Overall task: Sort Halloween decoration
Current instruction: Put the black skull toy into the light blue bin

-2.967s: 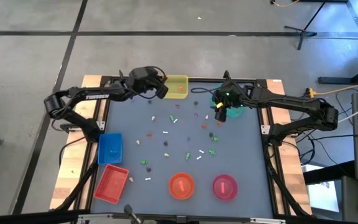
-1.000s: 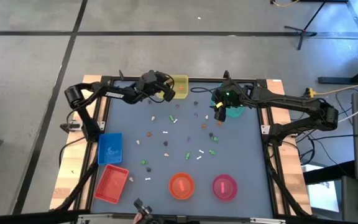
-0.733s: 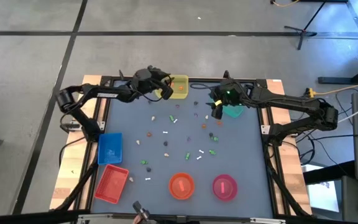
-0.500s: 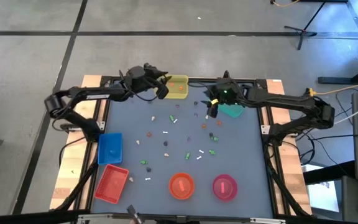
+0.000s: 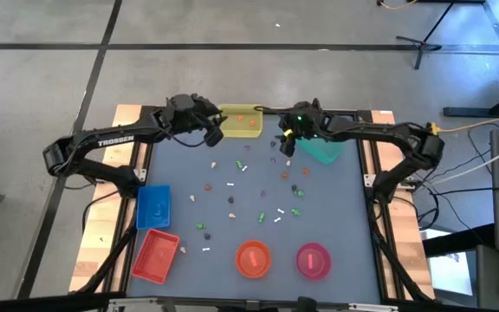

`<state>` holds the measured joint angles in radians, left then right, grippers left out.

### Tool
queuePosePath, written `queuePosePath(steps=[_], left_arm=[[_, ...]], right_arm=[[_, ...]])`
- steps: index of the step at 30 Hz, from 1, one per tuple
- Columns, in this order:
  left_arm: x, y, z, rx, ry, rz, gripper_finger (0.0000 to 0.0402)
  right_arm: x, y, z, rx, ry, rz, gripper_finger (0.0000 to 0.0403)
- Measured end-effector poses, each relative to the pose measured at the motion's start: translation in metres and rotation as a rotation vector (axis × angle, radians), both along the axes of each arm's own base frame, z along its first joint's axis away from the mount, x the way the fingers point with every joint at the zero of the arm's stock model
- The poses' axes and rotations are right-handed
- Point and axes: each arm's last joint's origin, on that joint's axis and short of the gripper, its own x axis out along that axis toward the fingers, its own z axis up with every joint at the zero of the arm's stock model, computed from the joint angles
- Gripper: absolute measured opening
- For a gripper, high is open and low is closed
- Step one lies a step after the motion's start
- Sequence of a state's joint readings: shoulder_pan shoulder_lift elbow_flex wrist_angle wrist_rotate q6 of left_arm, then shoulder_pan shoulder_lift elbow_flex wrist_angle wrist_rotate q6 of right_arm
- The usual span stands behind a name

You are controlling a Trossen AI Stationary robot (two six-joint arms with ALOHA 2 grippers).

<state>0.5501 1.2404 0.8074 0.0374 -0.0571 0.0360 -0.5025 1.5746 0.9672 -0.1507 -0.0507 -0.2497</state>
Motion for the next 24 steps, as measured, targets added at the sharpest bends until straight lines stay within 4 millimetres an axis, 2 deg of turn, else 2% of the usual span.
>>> queuePosePath(steps=[11, 24], left_arm=[[0.006, -0.013, -0.003, -0.018, 0.030, -0.052, 0.0120], [0.009, -0.018, -0.003, -0.019, 0.033, -0.070, 0.0120]], right_arm=[[0.019, -0.017, -0.050, 0.025, 0.031, 0.050, 0.0218], [0.025, -0.021, -0.089, 0.062, 0.118, 0.037, 0.0218]])
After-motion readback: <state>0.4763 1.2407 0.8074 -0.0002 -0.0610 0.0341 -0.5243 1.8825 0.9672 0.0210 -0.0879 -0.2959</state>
